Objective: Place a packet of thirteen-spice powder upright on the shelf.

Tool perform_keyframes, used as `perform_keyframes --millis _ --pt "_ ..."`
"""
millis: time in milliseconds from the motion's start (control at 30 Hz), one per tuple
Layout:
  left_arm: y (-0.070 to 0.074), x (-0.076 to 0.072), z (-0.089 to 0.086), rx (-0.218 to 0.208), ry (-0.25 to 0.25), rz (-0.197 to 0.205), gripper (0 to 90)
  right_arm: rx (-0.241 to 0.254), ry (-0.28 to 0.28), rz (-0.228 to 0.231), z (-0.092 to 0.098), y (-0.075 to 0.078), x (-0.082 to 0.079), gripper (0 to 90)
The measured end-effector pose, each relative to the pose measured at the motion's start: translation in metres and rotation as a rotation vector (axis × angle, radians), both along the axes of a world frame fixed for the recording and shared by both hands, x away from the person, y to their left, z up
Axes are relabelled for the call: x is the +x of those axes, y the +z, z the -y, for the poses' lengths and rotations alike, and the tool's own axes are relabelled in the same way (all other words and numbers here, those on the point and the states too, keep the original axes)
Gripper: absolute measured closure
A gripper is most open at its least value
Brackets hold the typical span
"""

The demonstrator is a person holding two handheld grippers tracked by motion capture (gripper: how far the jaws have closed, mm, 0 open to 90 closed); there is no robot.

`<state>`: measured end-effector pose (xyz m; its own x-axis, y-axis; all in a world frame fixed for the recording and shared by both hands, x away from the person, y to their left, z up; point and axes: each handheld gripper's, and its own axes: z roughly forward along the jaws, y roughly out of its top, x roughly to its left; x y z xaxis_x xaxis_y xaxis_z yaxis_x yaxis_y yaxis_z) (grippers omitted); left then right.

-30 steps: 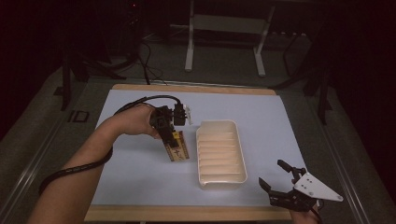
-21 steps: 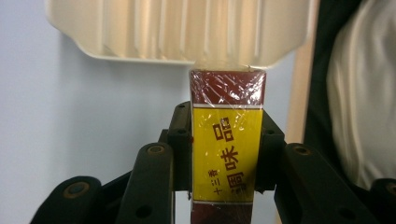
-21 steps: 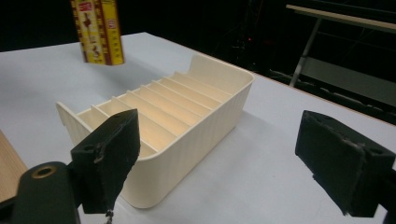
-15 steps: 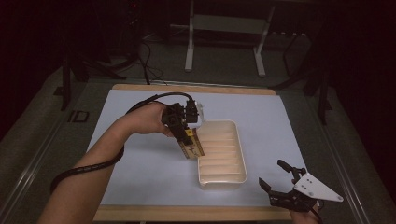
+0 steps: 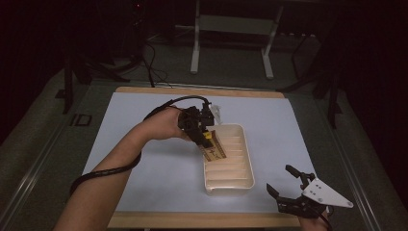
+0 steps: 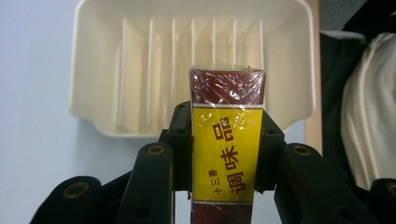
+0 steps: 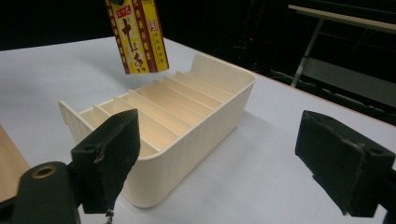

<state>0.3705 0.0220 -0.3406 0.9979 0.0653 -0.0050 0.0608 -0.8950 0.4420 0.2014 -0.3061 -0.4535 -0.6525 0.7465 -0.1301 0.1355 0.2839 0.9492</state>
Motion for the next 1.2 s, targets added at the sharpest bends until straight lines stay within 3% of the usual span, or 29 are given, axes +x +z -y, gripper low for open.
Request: perform_keyframes --millis 133,433,500,767,1200 --pt "-0.009 0.000 0.004 -0.037 -0.004 0.020 67.9 -0.001 0.002 0.000 0.000 0.000 0.000 14.2" --pt "-0.025 0.004 0.006 -0.038 -0.009 0.002 67.9 -0.003 0.010 -0.004 -0.001 0.000 0.000 14.3" --pt "-0.024 0.003 0.007 -0.039 -0.008 0.019 67.9 -0.004 0.011 -0.004 -0.001 0.000 0.000 14.3" --pt "-0.036 0.005 0.013 0.027 -0.020 0.001 67.8 -0.004 0.013 -0.007 -0.001 0.000 0.000 14.3" --pt "-0.060 0.008 0.037 0.092 -0.019 -0.015 67.5 -0.004 0.014 -0.005 0.000 0.000 0.000 14.4"
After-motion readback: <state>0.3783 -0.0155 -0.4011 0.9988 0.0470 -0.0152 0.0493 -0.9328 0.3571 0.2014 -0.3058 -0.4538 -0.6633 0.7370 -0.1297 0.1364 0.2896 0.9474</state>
